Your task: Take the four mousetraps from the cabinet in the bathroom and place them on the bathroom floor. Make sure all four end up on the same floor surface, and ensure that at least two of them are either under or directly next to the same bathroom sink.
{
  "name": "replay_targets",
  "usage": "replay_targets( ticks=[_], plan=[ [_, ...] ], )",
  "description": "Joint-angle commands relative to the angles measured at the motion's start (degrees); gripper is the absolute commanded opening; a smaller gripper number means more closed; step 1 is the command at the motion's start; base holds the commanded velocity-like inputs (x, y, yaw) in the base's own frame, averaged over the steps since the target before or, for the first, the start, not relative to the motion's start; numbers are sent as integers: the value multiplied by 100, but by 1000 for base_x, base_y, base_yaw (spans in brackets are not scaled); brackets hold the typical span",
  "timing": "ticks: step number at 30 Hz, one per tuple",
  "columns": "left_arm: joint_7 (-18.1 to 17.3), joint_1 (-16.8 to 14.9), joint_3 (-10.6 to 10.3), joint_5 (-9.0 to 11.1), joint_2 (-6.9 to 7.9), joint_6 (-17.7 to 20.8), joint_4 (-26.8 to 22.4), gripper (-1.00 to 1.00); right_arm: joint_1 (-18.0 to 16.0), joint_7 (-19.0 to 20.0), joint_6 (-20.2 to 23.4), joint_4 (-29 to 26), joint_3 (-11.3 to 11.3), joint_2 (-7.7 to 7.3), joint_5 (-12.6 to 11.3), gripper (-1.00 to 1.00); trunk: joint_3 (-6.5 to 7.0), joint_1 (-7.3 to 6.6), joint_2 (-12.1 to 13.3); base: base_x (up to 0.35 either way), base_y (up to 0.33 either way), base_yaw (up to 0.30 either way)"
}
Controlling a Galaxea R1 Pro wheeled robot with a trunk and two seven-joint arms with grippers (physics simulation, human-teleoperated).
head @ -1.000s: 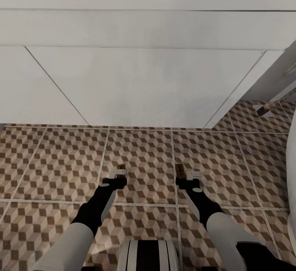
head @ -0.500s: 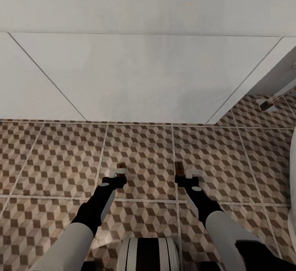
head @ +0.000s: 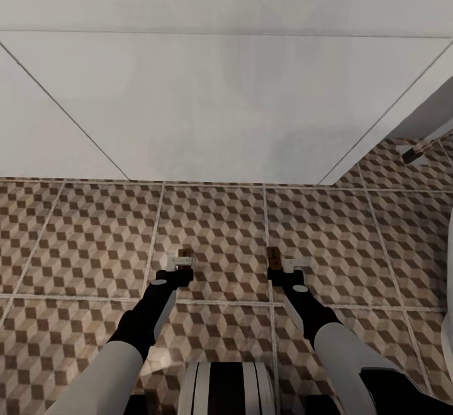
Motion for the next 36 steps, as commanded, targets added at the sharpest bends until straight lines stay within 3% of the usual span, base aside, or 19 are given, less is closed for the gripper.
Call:
replay_targets(
  ticks=[1,6,13,19,22,26,36],
  plan=[
    [40,-1,-18,-21,3,34,-8,-100,-2,-8,-16,4,-28,9,45,-100,-3,-1,-1,0,0,0],
    [149,-3,-9,-21,6,31,-9,-100,-2,-12,-37,4,-10,20,58,-100,-3,-1,-1,0,0,0],
    [646,-6,-21,-24,-13,-74,36,-100,-4,-16,-55,-3,4,6,63,-100,-3,-1,-1,0,0,0],
    [703,-79,-26,-11,-19,-137,109,-100,-3,-17,-60,-30,11,5,67,-100,-3,-1,-1,0,0,0],
    [706,-346,-25,9,-29,-174,419,-100,-3,-17,-61,-94,14,5,69,-100,-3,-1,-1,0,0,0],
    [708,-866,-23,8,-62,-550,1089,-100,-2,-14,-61,-136,15,-1,70,-100,-3,-1,-1,0,0,0],
    [693,-1098,-26,2,-71,-825,1389,-100,-4,-8,-53,-145,15,3,70,-100,-3,-1,-1,0,0,0]
  ],
)
